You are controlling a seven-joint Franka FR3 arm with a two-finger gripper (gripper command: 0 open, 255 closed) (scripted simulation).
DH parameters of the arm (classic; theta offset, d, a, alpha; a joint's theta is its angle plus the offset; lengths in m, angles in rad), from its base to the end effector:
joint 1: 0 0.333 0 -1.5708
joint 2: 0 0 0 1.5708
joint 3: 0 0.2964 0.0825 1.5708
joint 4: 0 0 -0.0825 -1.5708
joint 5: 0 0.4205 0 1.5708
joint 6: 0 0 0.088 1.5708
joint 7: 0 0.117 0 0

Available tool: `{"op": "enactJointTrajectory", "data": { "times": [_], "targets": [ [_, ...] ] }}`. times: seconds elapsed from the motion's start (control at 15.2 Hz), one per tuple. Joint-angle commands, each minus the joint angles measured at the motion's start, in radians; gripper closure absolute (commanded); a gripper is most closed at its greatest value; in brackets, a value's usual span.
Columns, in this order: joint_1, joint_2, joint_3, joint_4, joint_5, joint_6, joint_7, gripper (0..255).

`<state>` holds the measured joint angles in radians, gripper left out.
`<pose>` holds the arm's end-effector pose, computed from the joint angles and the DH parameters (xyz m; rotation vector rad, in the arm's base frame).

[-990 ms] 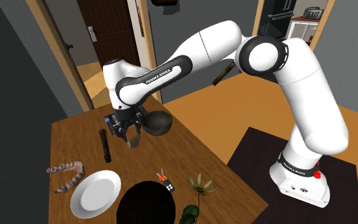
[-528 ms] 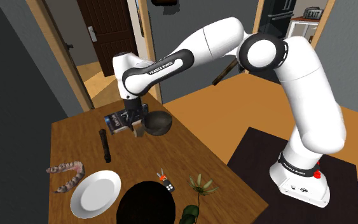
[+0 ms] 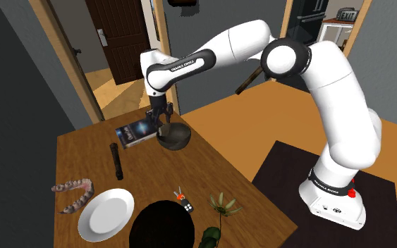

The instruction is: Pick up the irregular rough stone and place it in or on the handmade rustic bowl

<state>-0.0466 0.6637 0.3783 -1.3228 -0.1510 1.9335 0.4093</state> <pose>0.7263 0.1803 0.3245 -3.0573 0.1468 0.0608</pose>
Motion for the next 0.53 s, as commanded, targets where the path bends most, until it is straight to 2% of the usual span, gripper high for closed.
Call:
{"op": "enactJointTrajectory", "data": {
  "times": [0.0, 0.2, 0.46],
  "targets": [
    [-0.019, 0.03, -0.01, 0.053, -0.002, -0.025, -0.037, 255],
    [-0.052, 0.076, -0.025, 0.138, -0.004, -0.066, -0.097, 255],
    [-0.054, 0.089, -0.028, 0.106, -0.008, -0.021, -0.097, 255]
  ]
}}
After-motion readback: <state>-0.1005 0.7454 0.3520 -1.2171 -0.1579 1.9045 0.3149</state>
